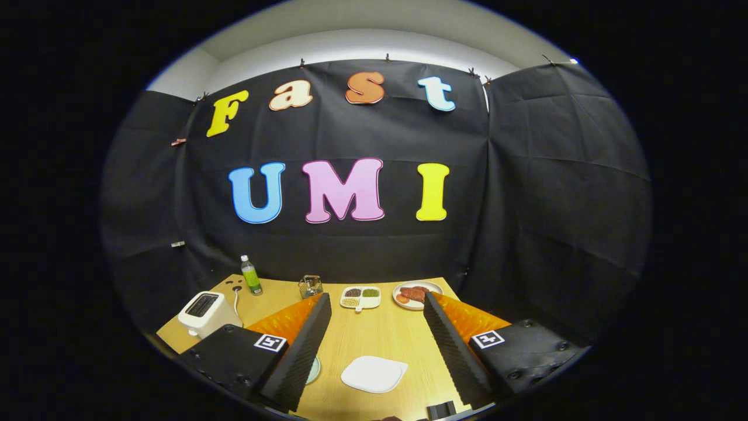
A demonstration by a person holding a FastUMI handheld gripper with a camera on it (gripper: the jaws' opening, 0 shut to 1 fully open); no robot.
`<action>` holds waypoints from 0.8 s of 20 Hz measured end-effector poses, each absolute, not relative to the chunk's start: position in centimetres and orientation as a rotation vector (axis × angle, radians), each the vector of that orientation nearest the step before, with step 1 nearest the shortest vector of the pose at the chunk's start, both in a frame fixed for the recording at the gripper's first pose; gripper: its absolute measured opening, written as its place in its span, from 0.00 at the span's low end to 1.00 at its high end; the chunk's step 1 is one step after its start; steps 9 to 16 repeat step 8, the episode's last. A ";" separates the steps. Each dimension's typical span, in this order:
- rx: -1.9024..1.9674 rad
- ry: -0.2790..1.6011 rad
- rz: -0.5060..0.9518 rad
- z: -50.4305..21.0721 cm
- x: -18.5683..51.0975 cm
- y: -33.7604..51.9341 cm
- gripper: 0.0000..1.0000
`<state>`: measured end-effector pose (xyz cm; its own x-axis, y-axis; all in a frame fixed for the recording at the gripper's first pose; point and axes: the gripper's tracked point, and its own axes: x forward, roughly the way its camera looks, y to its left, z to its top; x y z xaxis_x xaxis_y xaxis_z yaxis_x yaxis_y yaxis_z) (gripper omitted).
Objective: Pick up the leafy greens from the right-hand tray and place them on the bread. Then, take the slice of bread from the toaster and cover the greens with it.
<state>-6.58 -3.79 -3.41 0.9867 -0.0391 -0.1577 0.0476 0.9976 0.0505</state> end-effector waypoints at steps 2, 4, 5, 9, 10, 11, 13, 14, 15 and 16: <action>0.062 0.150 0.009 -3.1 -7.1 -3.4 0.99; 0.060 0.143 0.054 -2.9 -7.7 -3.1 0.99; 0.056 0.140 0.078 -2.7 -8.0 -2.9 0.99; 0.037 0.135 0.127 -2.2 -9.0 -2.4 0.99; 0.037 0.135 0.127 -2.2 -9.0 -2.4 0.99; 0.037 0.135 0.127 -2.2 -9.0 -2.4 0.99; 0.037 0.135 0.127 -2.2 -9.0 -2.4 0.99; 0.037 0.135 0.127 -2.2 -9.0 -2.4 0.99; 0.037 0.135 0.127 -2.2 -9.0 -2.4 0.99; 0.037 0.135 0.127 -2.2 -9.0 -2.4 0.99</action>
